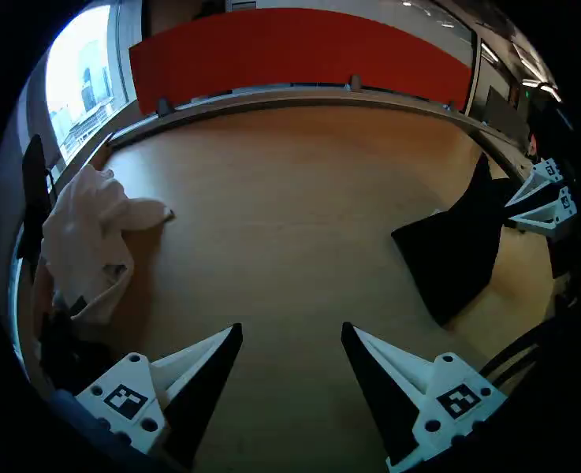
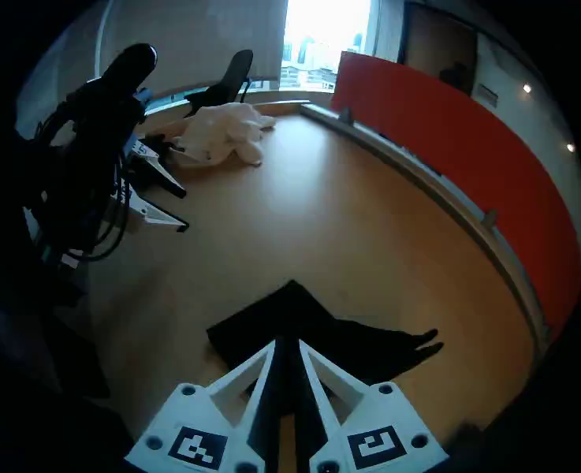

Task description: Fold towel

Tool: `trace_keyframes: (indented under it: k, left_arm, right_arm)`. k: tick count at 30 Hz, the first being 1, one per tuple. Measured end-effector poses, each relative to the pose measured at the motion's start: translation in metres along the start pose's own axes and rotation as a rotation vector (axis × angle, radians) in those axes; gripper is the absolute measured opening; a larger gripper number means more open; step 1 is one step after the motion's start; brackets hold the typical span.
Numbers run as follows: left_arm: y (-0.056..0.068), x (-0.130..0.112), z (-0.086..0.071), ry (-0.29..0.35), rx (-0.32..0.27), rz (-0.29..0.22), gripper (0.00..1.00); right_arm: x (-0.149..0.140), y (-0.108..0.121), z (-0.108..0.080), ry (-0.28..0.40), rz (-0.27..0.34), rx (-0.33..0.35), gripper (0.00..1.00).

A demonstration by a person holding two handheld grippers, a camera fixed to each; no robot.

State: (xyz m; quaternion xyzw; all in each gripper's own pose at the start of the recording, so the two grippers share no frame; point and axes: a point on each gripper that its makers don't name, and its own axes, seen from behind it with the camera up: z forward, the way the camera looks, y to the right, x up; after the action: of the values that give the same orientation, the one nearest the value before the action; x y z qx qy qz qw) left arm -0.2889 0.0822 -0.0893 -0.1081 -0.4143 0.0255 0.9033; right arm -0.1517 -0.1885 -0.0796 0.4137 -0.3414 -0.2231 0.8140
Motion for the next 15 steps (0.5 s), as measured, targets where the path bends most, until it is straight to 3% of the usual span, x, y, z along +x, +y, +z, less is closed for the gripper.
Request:
trace_keyframes:
  k: [11, 14, 15]
  left_arm:
    - [-0.020, -0.014, -0.013, -0.004, 0.028, -0.033, 0.93]
    - [-0.025, -0.017, -0.015, -0.006, 0.036, -0.042, 0.93]
    - [-0.027, -0.018, -0.016, -0.006, 0.038, -0.044, 0.93]
  right_arm:
    - [-0.007, -0.026, 0.037, -0.037, 0.000, 0.094, 0.07]
    - [-0.012, -0.027, 0.043, -0.049, 0.018, 0.099, 0.13]
    - [-0.013, -0.027, 0.045, -0.051, 0.025, 0.101, 0.19]
